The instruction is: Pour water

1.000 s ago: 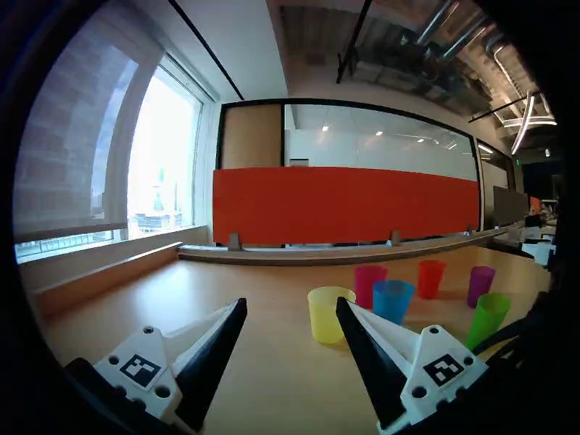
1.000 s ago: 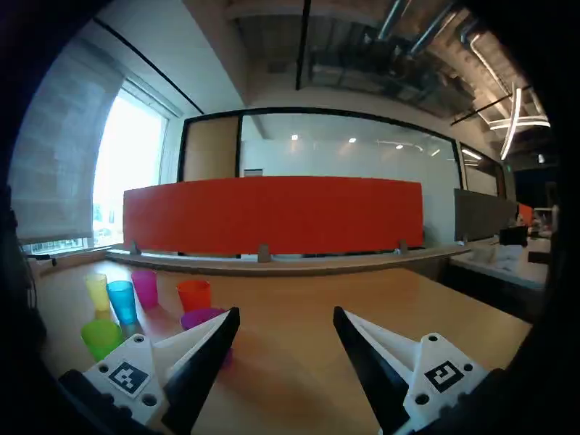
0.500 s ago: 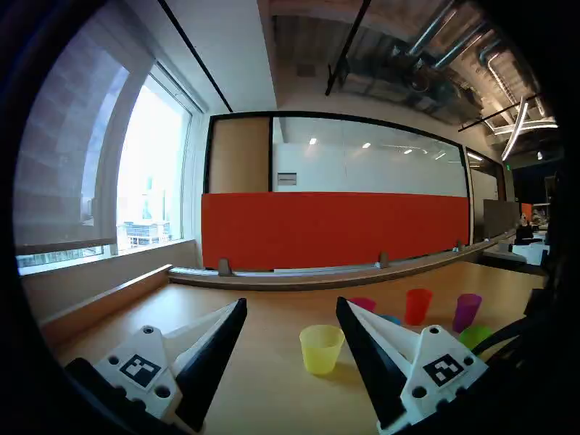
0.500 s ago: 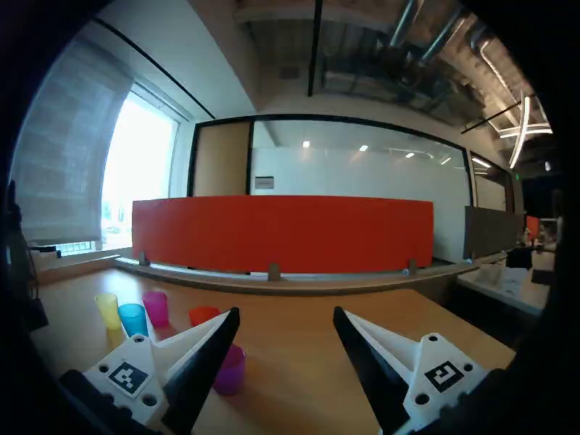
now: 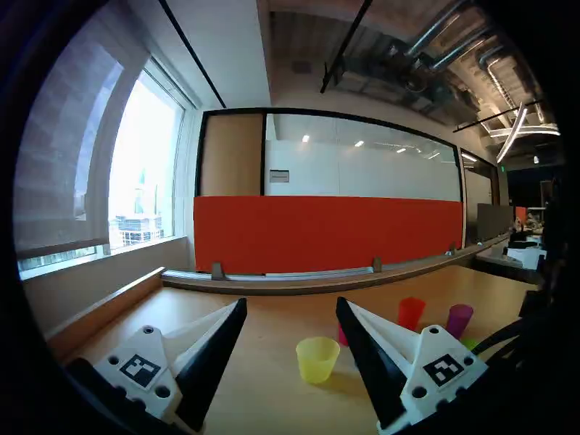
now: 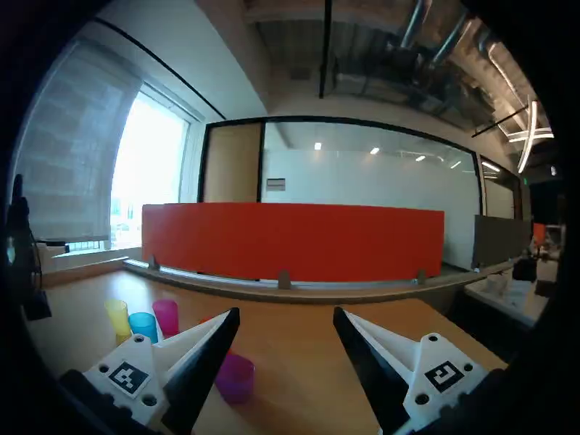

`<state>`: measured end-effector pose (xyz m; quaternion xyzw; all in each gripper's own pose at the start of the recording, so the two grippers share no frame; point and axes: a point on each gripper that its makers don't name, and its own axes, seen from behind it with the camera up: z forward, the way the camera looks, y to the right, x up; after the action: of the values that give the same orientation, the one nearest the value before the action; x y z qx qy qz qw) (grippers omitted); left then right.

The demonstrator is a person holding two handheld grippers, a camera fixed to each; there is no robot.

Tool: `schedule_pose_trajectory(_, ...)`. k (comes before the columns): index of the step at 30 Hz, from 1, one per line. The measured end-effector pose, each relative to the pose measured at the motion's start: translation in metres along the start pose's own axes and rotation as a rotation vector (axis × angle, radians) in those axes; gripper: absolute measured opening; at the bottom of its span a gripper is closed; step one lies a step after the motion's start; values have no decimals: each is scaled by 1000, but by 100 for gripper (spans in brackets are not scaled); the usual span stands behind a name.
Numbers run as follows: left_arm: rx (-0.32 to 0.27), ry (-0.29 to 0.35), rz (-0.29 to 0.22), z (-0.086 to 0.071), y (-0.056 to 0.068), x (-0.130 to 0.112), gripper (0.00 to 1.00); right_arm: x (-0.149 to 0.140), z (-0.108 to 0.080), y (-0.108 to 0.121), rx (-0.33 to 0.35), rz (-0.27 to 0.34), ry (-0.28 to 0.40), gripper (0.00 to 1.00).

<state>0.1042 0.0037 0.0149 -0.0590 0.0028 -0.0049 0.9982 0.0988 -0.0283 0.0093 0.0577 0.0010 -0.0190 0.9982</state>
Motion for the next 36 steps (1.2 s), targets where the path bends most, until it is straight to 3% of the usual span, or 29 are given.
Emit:
schedule_pose_trajectory(8, -43, -34, 34, 3, 4, 1, 91, 2, 1, -8, 51, -50, -26, 100)
schedule_pose_trajectory(21, -181, -146, 86, 15, 22, -12, 91, -2, -3, -47, 241, -139, -130, 100)
schedule_pose_trajectory(27, -254, -184, 131, 21, 36, -15, 91, 2, -4, -58, 309, -173, -159, 100)
schedule_pose_trajectory(36, -357, -237, 154, 29, 59, -24, 91, -6, -10, -81, 432, -200, -231, 100)
